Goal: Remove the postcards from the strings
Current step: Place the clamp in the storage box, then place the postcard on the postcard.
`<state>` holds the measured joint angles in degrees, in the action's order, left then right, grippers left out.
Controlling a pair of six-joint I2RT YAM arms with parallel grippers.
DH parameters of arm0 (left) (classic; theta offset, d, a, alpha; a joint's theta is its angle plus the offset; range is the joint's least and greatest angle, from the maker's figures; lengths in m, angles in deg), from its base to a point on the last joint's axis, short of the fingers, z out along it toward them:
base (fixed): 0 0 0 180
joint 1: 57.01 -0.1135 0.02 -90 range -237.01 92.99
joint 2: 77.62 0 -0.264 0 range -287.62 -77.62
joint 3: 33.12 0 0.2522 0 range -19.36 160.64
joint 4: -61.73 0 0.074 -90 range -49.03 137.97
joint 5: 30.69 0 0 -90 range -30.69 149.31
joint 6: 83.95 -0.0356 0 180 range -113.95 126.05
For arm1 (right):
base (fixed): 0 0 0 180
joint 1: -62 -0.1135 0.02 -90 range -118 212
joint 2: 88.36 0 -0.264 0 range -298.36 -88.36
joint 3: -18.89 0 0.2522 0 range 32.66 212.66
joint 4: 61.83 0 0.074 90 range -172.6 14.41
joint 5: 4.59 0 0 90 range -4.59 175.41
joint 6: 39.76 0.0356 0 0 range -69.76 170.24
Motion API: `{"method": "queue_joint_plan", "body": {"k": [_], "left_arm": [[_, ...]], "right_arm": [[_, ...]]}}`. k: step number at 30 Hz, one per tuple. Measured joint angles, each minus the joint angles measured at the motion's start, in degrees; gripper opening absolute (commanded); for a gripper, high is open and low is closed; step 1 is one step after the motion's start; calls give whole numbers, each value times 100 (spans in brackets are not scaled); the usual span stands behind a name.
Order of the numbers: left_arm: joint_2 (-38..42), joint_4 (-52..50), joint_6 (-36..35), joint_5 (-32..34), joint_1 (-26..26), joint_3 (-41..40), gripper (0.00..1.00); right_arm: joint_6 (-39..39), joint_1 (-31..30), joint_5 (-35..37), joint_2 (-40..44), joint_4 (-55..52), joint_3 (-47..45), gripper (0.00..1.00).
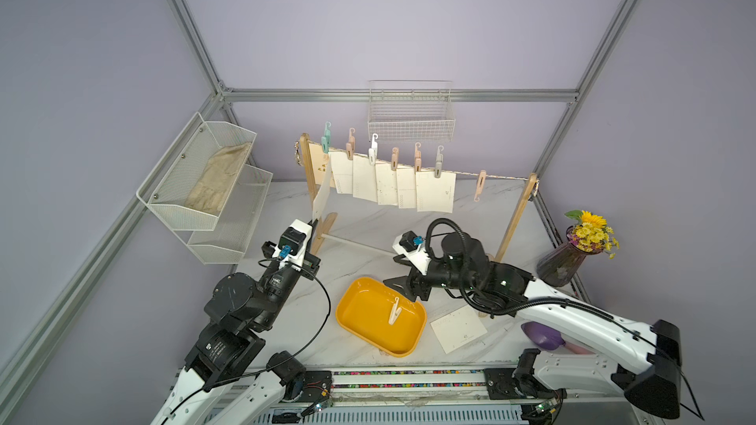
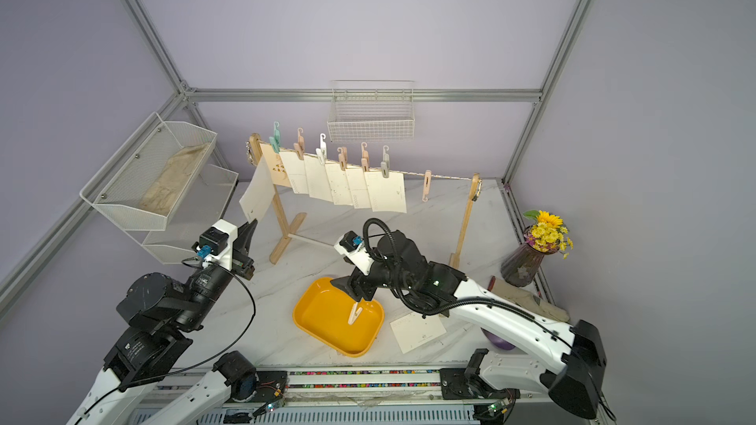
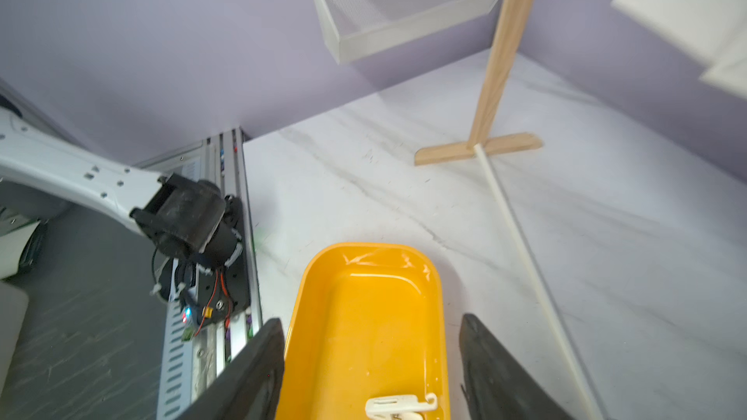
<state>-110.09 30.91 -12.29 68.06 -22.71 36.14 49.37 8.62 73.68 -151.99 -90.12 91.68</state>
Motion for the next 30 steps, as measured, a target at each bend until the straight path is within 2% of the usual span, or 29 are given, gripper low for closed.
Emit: {"method": "queue_joint_plan", "body": {"k": [6,12,19,24,30], "left_arm": [[-732,-789,341,-2024,0,590,0],[-1705,-1045,1040,-3766,219,610,0],[-3003,-1178,1757,-4551,1241,588,0],[-3825,-1102,2352,-4839,1556,590,0],[-5077,-1086,3036,-5101,1781,629,0]], "right_arm": [[348,0,1285,1375,-2,-173,71],[439,0,2035,1980,-9,-315,71],[286,0,2297,2592,20,-323,71],[114,0,2299,2914,234,-323,71],[26,0,2299,2879,343,-354,71]]}}
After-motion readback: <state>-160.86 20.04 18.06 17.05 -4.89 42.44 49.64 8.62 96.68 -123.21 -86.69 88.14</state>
